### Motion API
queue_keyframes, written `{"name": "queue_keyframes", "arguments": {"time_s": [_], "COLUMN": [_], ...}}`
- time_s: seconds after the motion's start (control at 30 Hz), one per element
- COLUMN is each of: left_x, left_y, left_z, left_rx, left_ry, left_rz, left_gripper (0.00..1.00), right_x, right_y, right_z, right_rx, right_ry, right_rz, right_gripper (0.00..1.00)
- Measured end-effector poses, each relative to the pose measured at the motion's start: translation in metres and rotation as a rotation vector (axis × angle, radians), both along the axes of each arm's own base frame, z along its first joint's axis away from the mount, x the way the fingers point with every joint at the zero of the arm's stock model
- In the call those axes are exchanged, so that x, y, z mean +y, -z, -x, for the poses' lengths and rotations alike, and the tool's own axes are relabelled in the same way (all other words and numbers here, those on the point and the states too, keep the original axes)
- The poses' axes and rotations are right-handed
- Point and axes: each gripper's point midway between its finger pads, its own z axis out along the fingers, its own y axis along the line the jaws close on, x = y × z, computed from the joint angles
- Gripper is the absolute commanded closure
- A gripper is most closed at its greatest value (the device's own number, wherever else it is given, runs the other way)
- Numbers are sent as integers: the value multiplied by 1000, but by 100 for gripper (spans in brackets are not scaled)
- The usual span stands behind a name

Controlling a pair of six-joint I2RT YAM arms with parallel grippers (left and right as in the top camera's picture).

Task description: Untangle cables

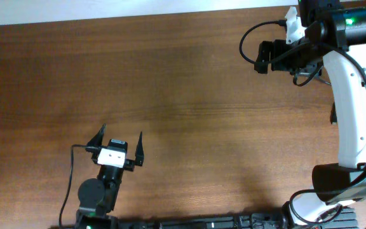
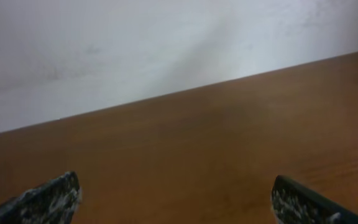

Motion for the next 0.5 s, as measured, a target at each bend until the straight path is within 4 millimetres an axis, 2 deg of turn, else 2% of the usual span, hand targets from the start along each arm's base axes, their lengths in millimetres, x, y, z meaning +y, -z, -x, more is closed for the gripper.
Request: {"name": "queue_keyframes", "arguments": {"time_s": [0.23,0.37,0.5], "left_x": [5,6,6], "left_y": [26,12,7], "left_z": [14,16,17], "left_rx": [99,40,16], "left_ry": [-12,-15,-15], "left_rz": [-22,-10,-4], "left_gripper": [1,1,1], "right_x": [0,0,0], "right_y": [0,0,1], "right_z": [0,0,0], "right_rx": [0,1,2], "right_ry": [0,0,0], "right_rz": [0,0,0], "right_gripper": [1,1,1]}}
